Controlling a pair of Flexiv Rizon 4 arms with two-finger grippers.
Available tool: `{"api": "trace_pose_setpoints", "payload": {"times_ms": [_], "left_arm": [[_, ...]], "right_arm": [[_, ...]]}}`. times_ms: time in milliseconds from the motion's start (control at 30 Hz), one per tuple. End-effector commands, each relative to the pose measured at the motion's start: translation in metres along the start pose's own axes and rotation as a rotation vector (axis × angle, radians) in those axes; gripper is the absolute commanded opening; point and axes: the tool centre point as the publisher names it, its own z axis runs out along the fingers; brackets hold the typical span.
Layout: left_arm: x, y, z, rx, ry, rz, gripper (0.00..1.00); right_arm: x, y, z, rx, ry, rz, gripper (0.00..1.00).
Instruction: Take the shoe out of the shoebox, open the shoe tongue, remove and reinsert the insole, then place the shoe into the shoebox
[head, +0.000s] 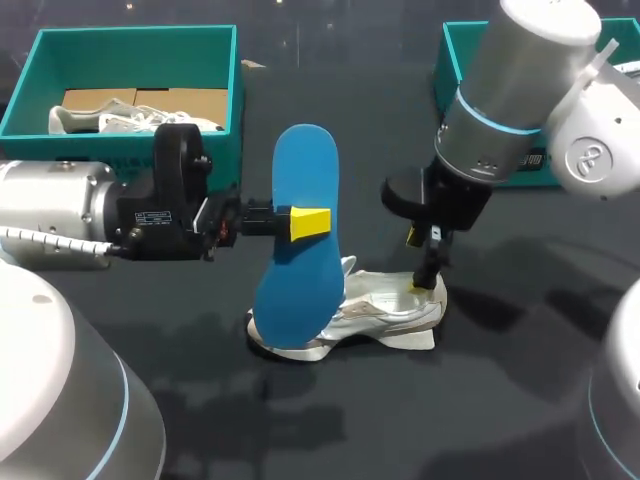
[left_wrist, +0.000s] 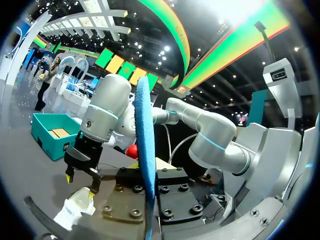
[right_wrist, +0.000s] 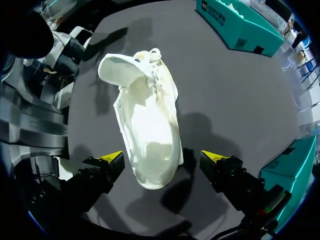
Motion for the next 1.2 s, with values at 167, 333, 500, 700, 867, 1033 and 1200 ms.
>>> {"api": "trace_pose_setpoints", "payload": {"times_ms": [167, 333, 500, 700, 867, 1033, 1200], "left_arm": [[0.000, 0.001, 0.001, 0.002, -0.001, 0.000, 0.00], [0.000, 0.001, 0.001, 0.002, -0.001, 0.000, 0.00], [0.000, 0.001, 0.001, 0.002, -0.001, 0.000, 0.00], [0.000, 0.001, 0.001, 0.002, -0.001, 0.000, 0.00], [0.000, 0.001, 0.001, 0.002, -0.001, 0.000, 0.00], [0.000, 0.001, 0.001, 0.002, -0.001, 0.000, 0.00], [0.000, 0.001, 0.001, 0.002, -0.001, 0.000, 0.00]], "right_arm": [[-0.014, 0.021, 0.019, 0.027, 0.005, -0.007, 1.00], [-0.021, 0.029, 0.030, 0.035, 0.008, -0.011, 0.94], [-0.025, 0.036, 0.041, 0.046, 0.011, -0.010, 0.90], [-0.029, 0.041, 0.055, 0.051, 0.013, -0.027, 0.87], [-0.029, 0.041, 0.065, 0.058, 0.016, -0.031, 0.76], [-0.030, 0.042, 0.073, 0.071, 0.017, -0.024, 0.68], [-0.029, 0.043, 0.080, 0.088, 0.021, -0.022, 0.61]]}}
